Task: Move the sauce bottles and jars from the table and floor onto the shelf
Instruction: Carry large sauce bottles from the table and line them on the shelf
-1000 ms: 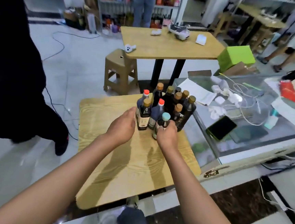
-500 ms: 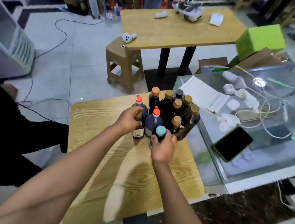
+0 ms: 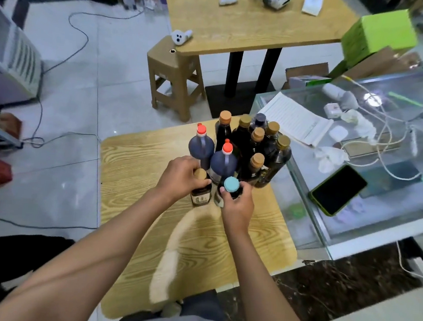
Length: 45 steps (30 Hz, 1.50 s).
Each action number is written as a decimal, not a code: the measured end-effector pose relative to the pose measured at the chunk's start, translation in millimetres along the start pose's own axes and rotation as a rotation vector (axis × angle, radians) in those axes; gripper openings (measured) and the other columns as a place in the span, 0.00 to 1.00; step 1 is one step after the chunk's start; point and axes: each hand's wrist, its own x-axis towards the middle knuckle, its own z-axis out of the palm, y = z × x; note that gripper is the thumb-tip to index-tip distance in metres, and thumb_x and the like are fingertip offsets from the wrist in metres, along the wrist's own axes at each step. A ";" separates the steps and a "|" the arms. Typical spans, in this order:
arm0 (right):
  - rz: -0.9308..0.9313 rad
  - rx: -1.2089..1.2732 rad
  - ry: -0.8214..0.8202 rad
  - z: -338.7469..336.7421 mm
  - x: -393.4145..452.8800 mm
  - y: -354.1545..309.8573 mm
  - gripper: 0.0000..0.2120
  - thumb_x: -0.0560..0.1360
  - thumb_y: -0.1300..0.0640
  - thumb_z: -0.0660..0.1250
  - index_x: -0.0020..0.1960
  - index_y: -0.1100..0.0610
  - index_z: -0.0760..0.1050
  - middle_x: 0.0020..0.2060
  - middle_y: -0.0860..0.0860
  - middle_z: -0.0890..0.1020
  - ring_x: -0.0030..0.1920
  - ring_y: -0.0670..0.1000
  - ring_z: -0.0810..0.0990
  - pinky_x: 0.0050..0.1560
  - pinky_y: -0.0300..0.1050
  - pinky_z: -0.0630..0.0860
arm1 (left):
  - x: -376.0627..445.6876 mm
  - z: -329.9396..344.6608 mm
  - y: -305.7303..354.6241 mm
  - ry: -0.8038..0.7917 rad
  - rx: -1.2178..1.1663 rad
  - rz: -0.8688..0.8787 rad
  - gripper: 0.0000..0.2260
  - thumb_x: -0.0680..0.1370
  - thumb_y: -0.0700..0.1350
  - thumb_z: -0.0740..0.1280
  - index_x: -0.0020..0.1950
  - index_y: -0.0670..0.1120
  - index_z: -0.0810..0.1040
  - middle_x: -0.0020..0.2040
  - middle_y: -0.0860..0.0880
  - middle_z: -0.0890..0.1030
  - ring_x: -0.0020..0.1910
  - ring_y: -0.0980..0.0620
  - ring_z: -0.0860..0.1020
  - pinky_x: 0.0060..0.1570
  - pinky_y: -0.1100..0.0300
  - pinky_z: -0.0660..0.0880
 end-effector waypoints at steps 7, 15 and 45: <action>0.009 0.111 0.015 -27.3 -32.0 -7.5 0.15 0.75 0.61 0.73 0.59 0.60 0.75 0.48 0.47 0.79 0.49 0.45 0.77 0.46 0.24 0.70 | -44.8 -15.2 22.9 0.140 -0.328 -0.039 0.14 0.63 0.53 0.80 0.33 0.45 0.81 0.30 0.51 0.76 0.29 0.55 0.72 0.31 0.57 0.69; -0.191 0.172 0.094 -77.1 -90.5 -61.4 0.16 0.74 0.61 0.74 0.60 0.62 0.79 0.53 0.52 0.84 0.53 0.42 0.80 0.53 0.30 0.73 | -99.3 -52.6 63.1 0.178 -0.556 0.119 0.10 0.64 0.50 0.81 0.36 0.46 0.83 0.33 0.51 0.80 0.30 0.58 0.74 0.30 0.62 0.71; -0.397 0.366 0.931 -491.6 -435.9 -47.7 0.09 0.81 0.61 0.64 0.57 0.57 0.81 0.47 0.52 0.85 0.48 0.50 0.83 0.50 0.45 0.79 | -400.6 8.2 479.0 -0.449 -1.074 0.887 0.08 0.65 0.49 0.80 0.40 0.52 0.84 0.38 0.54 0.84 0.38 0.55 0.82 0.40 0.62 0.78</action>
